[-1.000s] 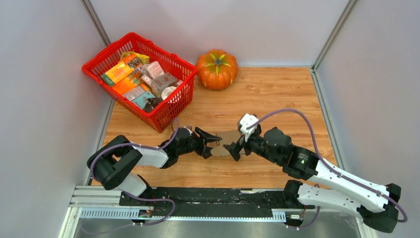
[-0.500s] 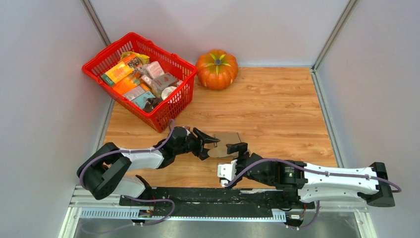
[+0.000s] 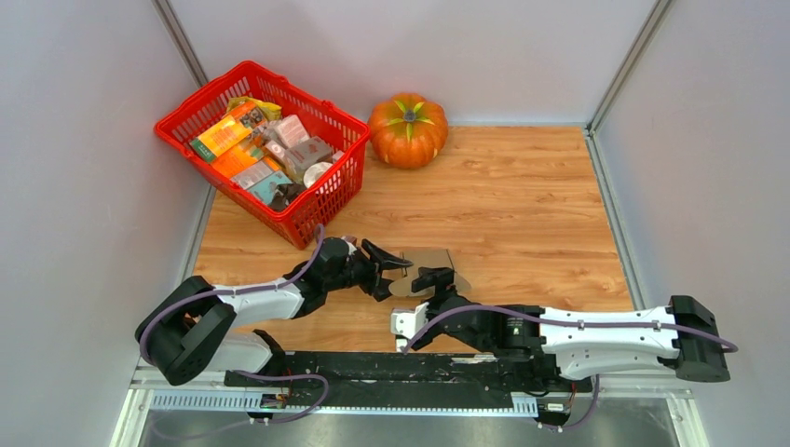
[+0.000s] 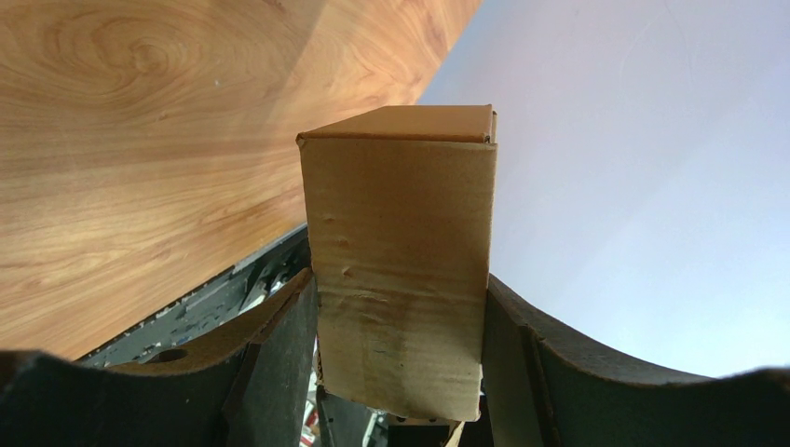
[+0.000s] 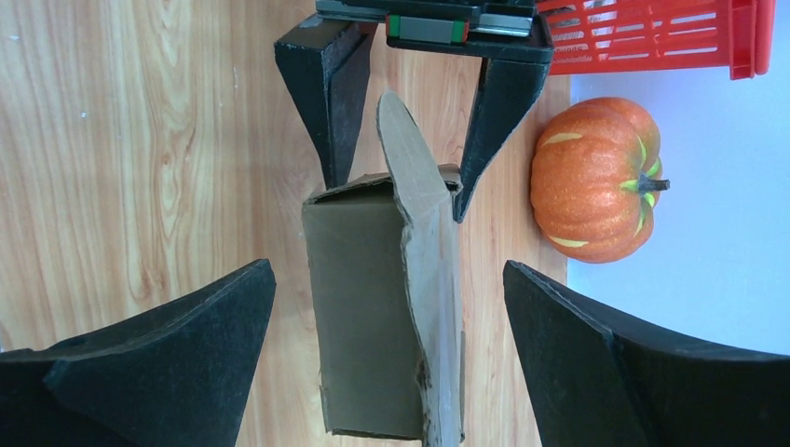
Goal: Fold the paper box
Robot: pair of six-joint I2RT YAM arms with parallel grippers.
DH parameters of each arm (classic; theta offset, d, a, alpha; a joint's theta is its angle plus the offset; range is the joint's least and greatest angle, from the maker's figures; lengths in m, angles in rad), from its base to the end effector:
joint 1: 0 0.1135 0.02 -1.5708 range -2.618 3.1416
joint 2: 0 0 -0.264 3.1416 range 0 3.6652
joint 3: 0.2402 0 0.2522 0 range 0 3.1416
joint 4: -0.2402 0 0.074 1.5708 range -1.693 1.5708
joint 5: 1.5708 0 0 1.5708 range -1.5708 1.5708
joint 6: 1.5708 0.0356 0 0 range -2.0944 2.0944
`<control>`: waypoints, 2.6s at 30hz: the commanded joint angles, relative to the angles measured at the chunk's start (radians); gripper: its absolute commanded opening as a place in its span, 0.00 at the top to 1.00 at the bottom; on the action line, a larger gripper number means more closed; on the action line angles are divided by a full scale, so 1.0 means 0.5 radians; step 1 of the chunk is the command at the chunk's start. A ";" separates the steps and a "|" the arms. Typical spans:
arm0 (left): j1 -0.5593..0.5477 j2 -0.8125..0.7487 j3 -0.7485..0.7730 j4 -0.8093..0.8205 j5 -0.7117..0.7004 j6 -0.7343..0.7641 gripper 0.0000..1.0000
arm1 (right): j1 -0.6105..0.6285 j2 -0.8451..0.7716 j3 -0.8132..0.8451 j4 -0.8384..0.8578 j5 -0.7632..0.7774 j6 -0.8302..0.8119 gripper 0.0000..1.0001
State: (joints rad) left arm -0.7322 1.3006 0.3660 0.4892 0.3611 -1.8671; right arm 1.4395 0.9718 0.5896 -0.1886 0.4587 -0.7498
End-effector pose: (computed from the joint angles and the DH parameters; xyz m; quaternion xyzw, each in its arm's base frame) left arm 0.1702 -0.1699 0.1603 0.3664 -0.7532 0.5463 0.0058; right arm 0.0431 0.2061 0.2386 -0.7096 0.4886 -0.0299 0.5068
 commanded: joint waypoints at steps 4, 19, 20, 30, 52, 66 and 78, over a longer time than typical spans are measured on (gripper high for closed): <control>0.007 -0.064 0.026 -0.024 0.063 0.013 0.60 | 0.005 0.130 0.020 0.153 0.196 -0.071 0.01; 0.007 -0.079 0.026 -0.058 0.076 0.013 0.60 | -0.050 0.293 0.119 0.101 0.172 0.024 0.15; 0.007 -0.079 0.029 -0.055 0.076 0.013 0.60 | -0.053 0.299 0.119 0.104 0.156 0.036 0.16; 0.007 -0.119 0.026 -0.077 0.079 0.037 0.58 | -0.072 0.357 0.162 0.070 0.132 0.091 0.41; 0.010 -1.067 -0.106 -1.012 -0.415 0.896 0.24 | -0.155 0.367 0.254 -0.190 -0.239 0.331 0.54; 0.023 -1.668 -0.018 -1.651 -0.844 1.264 0.22 | -0.194 0.394 0.468 -0.576 -0.429 0.508 0.51; 0.023 -2.181 0.345 -2.341 -1.097 1.915 0.29 | -0.679 0.792 0.993 -1.288 -1.427 0.742 0.53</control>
State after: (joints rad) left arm -0.7258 0.2390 0.4992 -0.5659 -0.1661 -1.0435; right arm 1.1412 1.2888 1.0004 -0.7090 -0.0738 -0.4175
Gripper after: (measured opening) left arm 0.715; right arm 0.547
